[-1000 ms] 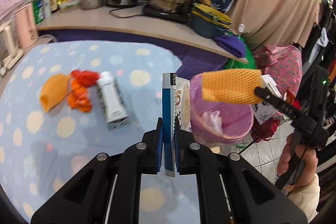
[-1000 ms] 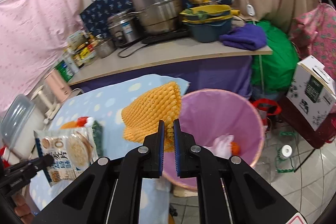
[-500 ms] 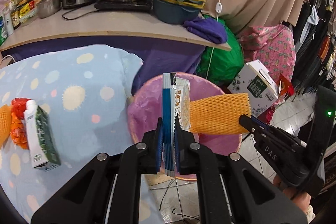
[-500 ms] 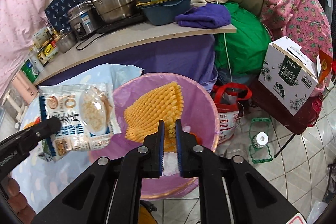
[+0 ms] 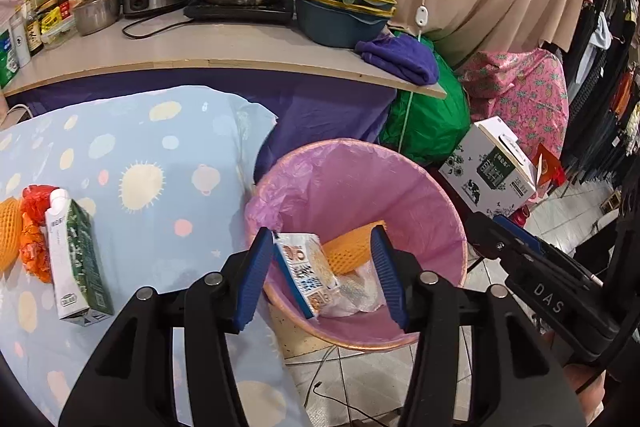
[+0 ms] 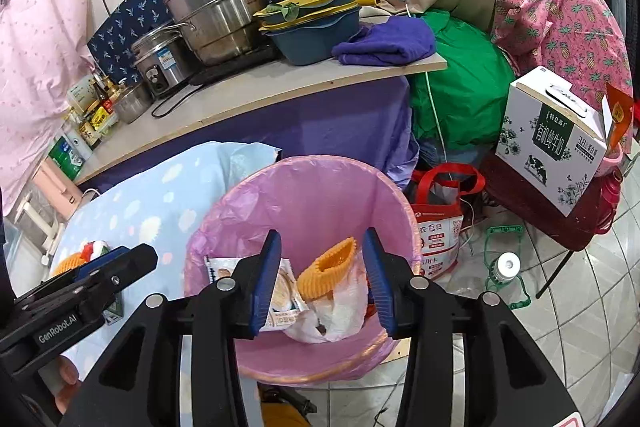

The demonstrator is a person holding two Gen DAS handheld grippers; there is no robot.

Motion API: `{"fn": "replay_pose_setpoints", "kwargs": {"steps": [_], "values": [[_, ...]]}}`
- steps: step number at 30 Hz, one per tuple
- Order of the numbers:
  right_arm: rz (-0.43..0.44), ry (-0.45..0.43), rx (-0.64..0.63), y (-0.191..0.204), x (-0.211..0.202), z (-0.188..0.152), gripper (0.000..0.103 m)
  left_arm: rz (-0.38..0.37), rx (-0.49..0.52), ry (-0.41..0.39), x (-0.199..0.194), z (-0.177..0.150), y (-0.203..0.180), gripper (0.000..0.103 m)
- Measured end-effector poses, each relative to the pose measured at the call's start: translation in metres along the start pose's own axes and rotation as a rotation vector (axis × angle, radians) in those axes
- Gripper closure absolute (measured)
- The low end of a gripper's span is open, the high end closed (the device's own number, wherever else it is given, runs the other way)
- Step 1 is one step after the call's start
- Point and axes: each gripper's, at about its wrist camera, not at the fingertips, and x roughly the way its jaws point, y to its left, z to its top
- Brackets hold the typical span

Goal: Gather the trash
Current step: 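Carry the snack bag and foam net over the wastebasket and open both tools, then grasp the orange foam net with the left tool while the right tool grasps the white milk carton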

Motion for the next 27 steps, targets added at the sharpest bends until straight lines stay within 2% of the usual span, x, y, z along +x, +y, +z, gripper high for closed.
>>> {"fn": "replay_pose_setpoints", "kwargs": {"steps": [5, 9, 14, 17, 27], "values": [[0.022, 0.002, -0.024, 0.014, -0.003, -0.001, 0.061, 0.031, -0.041, -0.022, -0.013, -0.002, 0.013, 0.052], [0.042, 0.006, -0.043, 0.027, -0.005, -0.005, 0.061, 0.069, -0.075, -0.034, -0.024, -0.009, 0.028, 0.044], [0.078, 0.012, -0.084, 0.052, -0.008, -0.013, 0.054, 0.13, -0.117, -0.043, -0.041, -0.021, 0.053, 0.042], [0.103, 0.028, -0.119, 0.073, -0.007, -0.021, 0.052, 0.177, -0.157, -0.049, -0.053, -0.031, 0.075, 0.035], [0.198, 0.096, -0.248, 0.154, 0.004, -0.054, 0.043, 0.326, -0.269, -0.023, -0.083, -0.071, 0.155, 0.029]]}}
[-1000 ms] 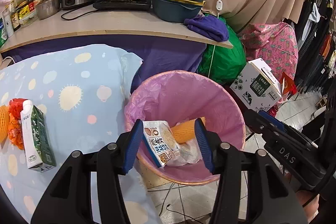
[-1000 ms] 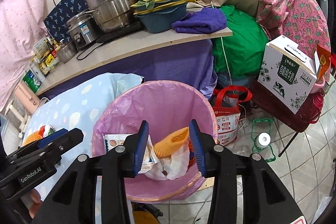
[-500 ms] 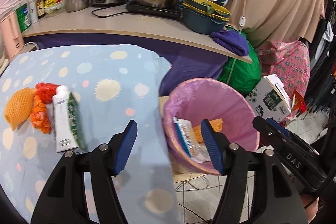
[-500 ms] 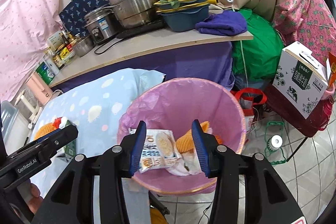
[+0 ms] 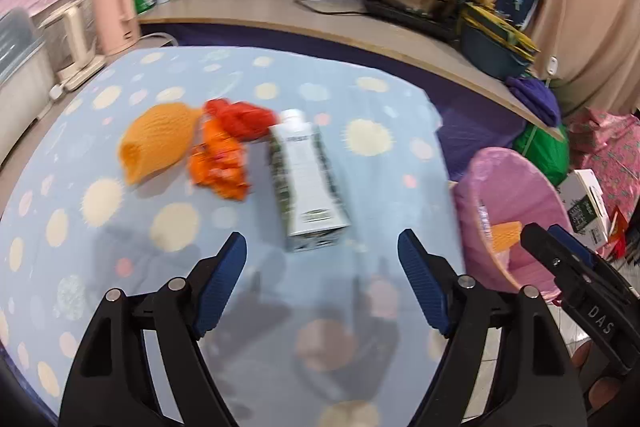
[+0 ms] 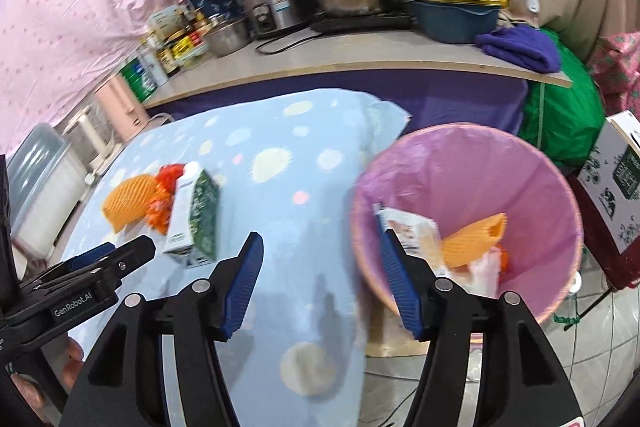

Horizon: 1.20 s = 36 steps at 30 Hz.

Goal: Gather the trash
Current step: 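Grasp the orange foam net with the left tool while the right tool grasps the white milk carton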

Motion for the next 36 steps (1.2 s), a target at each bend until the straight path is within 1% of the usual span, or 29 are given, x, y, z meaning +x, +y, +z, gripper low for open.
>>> {"fn": "replay_pose_setpoints", "kwargs": {"steps": [4, 6, 8, 10, 15, 18, 23, 28, 29, 32, 34, 36], "values": [[0.031, 0.022, -0.047, 0.032, 0.013, -0.005, 0.039, 0.059, -0.052, 0.008, -0.001, -0.007, 0.041, 0.028], [0.048, 0.036, -0.068, 0.049, 0.021, -0.006, 0.038, 0.093, -0.057, 0.009, -0.002, -0.011, 0.059, 0.025], [0.057, 0.045, -0.098, 0.068, 0.03, -0.008, 0.033, 0.141, -0.064, 0.001, -0.003, -0.013, 0.077, 0.019], [0.064, 0.049, -0.123, 0.084, 0.037, -0.011, 0.027, 0.167, -0.08, -0.01, -0.004, -0.013, 0.093, 0.015], [0.086, 0.083, -0.163, 0.119, 0.063, -0.014, 0.025, 0.193, -0.125, -0.004, -0.001, -0.009, 0.13, 0.014], [0.086, 0.099, -0.171, 0.131, 0.08, -0.012, 0.025, 0.197, -0.142, -0.003, 0.002, -0.004, 0.145, 0.013], [0.078, 0.124, -0.174, 0.143, 0.103, -0.01, 0.025, 0.202, -0.142, -0.009, 0.008, 0.005, 0.158, 0.012], [0.069, 0.147, -0.174, 0.15, 0.121, -0.01, 0.025, 0.195, -0.135, -0.013, 0.019, 0.015, 0.163, 0.011], [0.068, 0.154, -0.176, 0.151, 0.125, -0.01, 0.026, 0.189, -0.135, -0.012, 0.023, 0.018, 0.164, 0.011], [0.066, 0.166, -0.178, 0.151, 0.131, -0.01, 0.038, 0.178, -0.13, -0.015, 0.034, 0.027, 0.165, 0.01], [0.055, 0.173, -0.175, 0.15, 0.135, -0.01, 0.053, 0.174, -0.124, -0.022, 0.042, 0.033, 0.166, 0.01], [0.06, 0.18, -0.163, 0.147, 0.138, -0.009, 0.053, 0.165, -0.123, -0.021, 0.053, 0.04, 0.168, 0.01]]}}
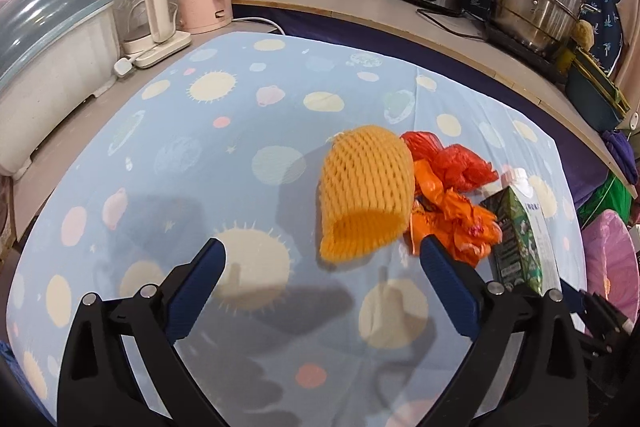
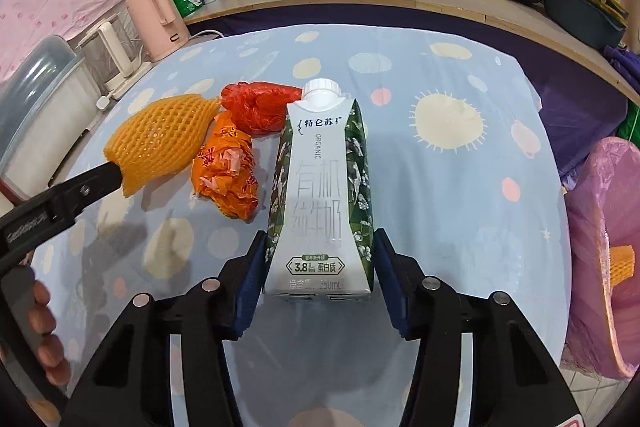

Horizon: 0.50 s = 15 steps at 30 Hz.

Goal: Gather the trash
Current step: 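Grasp the orange foam net with the left tool while the right tool grasps the white milk carton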

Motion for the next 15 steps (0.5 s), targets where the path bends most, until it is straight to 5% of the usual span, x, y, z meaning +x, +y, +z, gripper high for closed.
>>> {"fn": "replay_pose_setpoints", "kwargs": {"steps": [6, 11, 15], "values": [[0.012, -0.002, 0.001, -0.002, 0.0, -0.001, 0.053, -0.04, -0.014, 0.003, 0.021, 0.012, 0.002, 0.012], [0.02, -0.009, 0.005, -0.004, -0.005, -0.002, 0.054, -0.1, -0.013, 0.036, 0.027, 0.015, 0.001, 0.064], [0.029, -0.022, 0.01, -0.006, -0.015, -0.003, 0.054, -0.099, -0.008, 0.036, 0.019, 0.013, 0.002, 0.09]]}}
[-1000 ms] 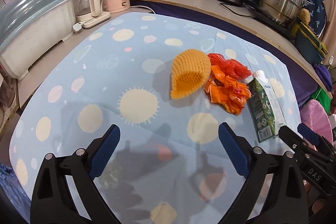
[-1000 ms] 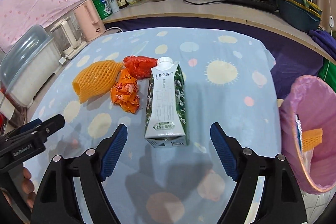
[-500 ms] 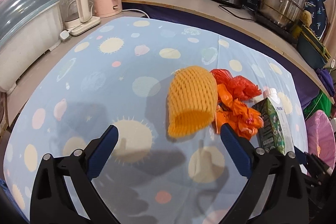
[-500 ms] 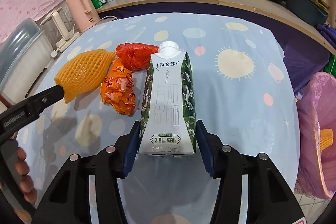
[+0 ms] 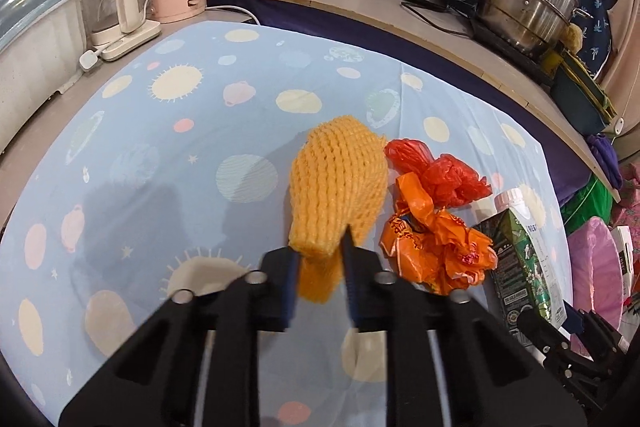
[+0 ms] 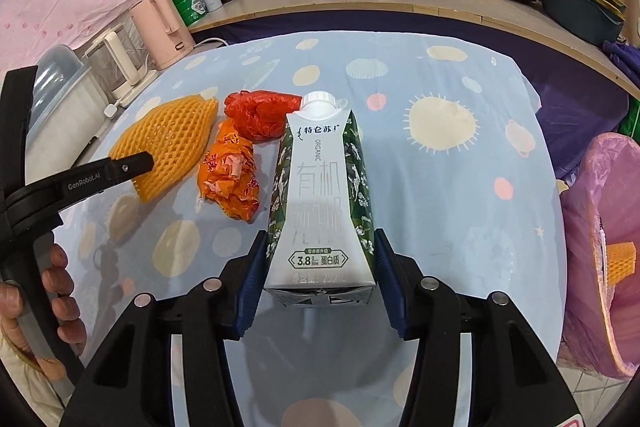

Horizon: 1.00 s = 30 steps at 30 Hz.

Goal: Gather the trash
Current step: 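Grasp the orange foam net with the left tool while the right tool grasps the white milk carton, then carry the foam net and milk carton over the wastebasket and release both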

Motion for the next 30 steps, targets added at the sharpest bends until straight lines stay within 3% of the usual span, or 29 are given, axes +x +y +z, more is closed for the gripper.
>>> {"fn": "replay_pose_setpoints", "kwargs": {"steps": [9, 15, 23, 30], "values": [[0.013, -0.067, 0.003, -0.007, -0.044, -0.006, 0.055, -0.016, 0.016, -0.049, -0.062, -0.015, -0.013, 0.093], [0.019, -0.124, 0.026, -0.023, -0.085, -0.015, 0.055, -0.059, 0.055, -0.045, -0.096, -0.033, -0.043, 0.093], [0.01, -0.225, 0.08, -0.057, -0.142, -0.024, 0.055, -0.169, 0.147, -0.035, -0.124, -0.055, -0.11, 0.093], [-0.085, -0.319, 0.198, -0.13, -0.195, -0.035, 0.055, -0.258, 0.27, -0.032, -0.132, -0.066, -0.19, 0.093]]}}
